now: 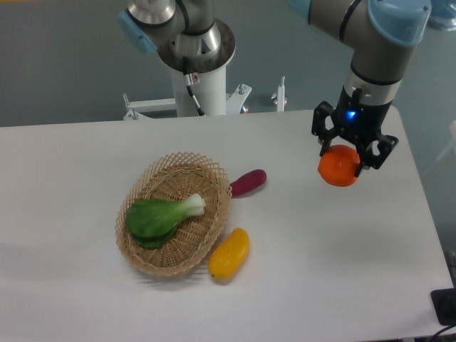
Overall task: Place the orange on the table
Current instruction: 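Lower the held orange with the gripper onto the table beside the mango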
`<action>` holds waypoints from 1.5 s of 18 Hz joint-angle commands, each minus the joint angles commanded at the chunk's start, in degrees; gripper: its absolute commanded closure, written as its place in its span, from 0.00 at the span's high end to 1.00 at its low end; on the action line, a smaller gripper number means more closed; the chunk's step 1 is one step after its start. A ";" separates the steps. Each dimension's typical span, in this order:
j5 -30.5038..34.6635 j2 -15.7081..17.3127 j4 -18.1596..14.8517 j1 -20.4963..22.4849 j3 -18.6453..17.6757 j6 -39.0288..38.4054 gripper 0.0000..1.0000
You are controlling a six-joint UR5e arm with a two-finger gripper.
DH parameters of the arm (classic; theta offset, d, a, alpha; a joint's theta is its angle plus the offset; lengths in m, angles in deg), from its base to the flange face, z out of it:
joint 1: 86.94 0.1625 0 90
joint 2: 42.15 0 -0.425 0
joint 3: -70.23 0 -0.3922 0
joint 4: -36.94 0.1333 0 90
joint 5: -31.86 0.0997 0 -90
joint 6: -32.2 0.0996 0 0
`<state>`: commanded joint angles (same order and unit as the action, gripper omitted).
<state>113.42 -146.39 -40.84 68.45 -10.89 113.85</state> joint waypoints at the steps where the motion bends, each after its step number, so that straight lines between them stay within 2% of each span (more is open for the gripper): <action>1: 0.00 0.00 0.09 -0.09 -0.26 0.09 0.59; 11: 0.18 -0.70 0.61 -0.61 -0.09 -1.14 0.59; 14: 0.62 -2.46 1.23 0.26 -0.35 -1.14 0.59; 16: 0.70 -3.77 4.91 0.88 -1.57 -1.32 0.59; 21: 0.70 -7.02 20.01 0.09 -7.46 -8.08 0.59; 22: 0.70 -7.55 21.78 -0.35 -8.17 -8.52 0.59; 27: 0.35 -9.58 22.59 -0.70 -11.16 -9.66 0.59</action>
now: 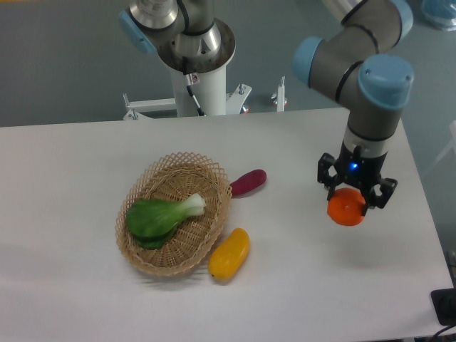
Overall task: Place the orange on the table
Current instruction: 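Lower the held orange with the gripper onto the table beside the mango, then open the gripper to release the orange and lift slightly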
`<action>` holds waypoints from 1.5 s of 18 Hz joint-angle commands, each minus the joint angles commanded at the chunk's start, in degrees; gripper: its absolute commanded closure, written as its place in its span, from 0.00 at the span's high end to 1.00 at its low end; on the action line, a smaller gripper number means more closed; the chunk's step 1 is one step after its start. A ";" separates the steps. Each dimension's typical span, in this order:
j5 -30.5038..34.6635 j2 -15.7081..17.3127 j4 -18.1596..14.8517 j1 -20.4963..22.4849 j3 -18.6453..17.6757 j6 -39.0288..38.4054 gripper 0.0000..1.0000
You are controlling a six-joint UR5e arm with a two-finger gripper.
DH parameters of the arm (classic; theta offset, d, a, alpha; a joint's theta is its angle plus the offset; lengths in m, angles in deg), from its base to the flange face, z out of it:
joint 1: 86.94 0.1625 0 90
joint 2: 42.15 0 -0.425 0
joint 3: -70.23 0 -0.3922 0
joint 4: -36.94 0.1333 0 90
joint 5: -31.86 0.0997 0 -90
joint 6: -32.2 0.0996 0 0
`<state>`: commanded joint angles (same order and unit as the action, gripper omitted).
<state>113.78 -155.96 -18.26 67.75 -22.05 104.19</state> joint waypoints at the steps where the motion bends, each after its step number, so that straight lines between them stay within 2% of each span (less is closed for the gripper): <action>1: -0.09 -0.61 0.09 -0.17 -0.53 -1.22 0.59; 7: -0.79 -3.52 0.09 -3.34 -0.62 -10.28 0.59; 11: -1.05 -4.31 0.17 -4.13 -1.06 -11.87 0.59; 13: -3.59 -4.92 1.66 -4.22 -1.06 -13.10 0.60; 24: -3.87 -5.19 2.20 -4.66 -2.99 -13.10 0.61; 27: -3.87 -5.19 2.20 -4.66 -3.08 -12.75 0.69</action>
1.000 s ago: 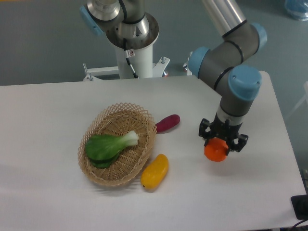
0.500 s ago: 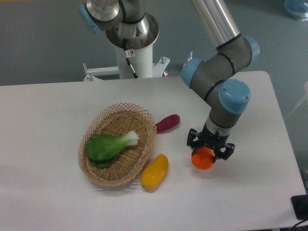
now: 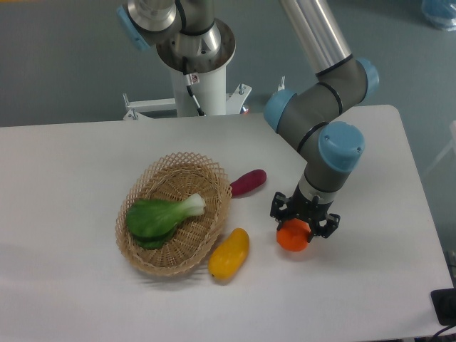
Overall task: Place the orange on the table
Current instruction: 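Open the gripper to release the orange and lift slightly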
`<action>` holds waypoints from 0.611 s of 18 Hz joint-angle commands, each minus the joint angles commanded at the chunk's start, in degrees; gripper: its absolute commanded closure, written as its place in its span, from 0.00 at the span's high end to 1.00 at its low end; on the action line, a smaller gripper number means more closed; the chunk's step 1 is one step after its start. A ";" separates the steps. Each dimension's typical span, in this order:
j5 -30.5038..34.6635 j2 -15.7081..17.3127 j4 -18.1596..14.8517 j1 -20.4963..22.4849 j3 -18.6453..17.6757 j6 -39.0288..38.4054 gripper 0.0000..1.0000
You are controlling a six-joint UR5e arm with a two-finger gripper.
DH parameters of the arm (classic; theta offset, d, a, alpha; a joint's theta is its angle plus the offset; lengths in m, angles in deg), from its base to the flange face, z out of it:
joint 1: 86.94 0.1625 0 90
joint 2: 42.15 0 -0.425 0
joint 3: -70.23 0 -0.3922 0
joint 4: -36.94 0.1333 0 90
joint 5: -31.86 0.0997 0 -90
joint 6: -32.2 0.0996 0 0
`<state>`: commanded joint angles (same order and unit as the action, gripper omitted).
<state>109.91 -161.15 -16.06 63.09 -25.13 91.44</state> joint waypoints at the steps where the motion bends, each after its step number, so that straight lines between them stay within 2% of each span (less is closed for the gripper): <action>1: 0.00 0.00 0.09 0.00 0.09 0.18 0.79; 2: 0.09 -0.09 0.09 0.00 0.17 0.35 0.95; 3: 0.26 -0.09 0.17 0.09 0.18 0.35 1.00; 9: 0.88 0.26 0.44 0.18 2.89 0.53 1.00; 11: 3.85 0.61 0.44 0.35 6.05 0.44 1.00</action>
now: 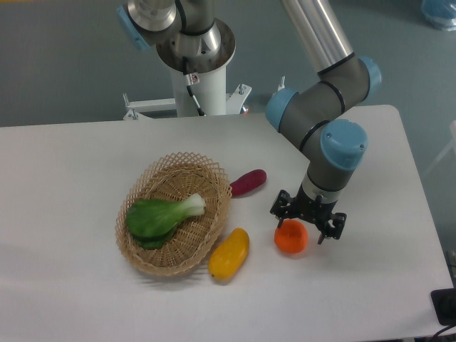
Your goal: Place the orange on the table
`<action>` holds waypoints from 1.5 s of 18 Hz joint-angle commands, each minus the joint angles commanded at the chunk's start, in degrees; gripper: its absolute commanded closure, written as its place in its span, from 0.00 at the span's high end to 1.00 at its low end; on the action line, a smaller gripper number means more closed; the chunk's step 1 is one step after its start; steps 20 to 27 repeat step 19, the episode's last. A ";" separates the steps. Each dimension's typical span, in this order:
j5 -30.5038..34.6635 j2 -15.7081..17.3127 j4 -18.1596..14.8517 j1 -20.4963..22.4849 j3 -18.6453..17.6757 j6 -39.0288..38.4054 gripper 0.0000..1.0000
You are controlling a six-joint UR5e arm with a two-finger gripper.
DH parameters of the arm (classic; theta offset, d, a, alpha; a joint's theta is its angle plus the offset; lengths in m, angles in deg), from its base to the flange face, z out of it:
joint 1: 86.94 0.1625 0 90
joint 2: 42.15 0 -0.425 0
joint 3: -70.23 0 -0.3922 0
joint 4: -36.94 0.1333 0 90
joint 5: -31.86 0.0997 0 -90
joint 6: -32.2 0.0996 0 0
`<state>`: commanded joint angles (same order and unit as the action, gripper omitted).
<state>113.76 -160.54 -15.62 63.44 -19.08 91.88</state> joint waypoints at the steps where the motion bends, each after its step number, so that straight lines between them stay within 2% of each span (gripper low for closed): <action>1: 1.58 0.09 0.09 0.00 0.97 0.09 1.00; 4: 4.84 0.35 -0.09 0.09 3.70 0.44 1.00; 6: 5.72 1.05 -0.61 0.26 4.23 2.36 1.00; 8: 8.43 3.07 -1.23 0.96 3.54 9.28 1.00; 10: 8.98 4.30 -2.54 1.58 3.88 12.64 1.00; 13: 9.07 6.67 -6.23 3.77 4.67 18.61 1.00; 15: 9.15 8.08 -6.77 5.00 4.85 21.86 1.00; 27: 9.07 8.79 -6.86 5.36 4.76 22.85 1.00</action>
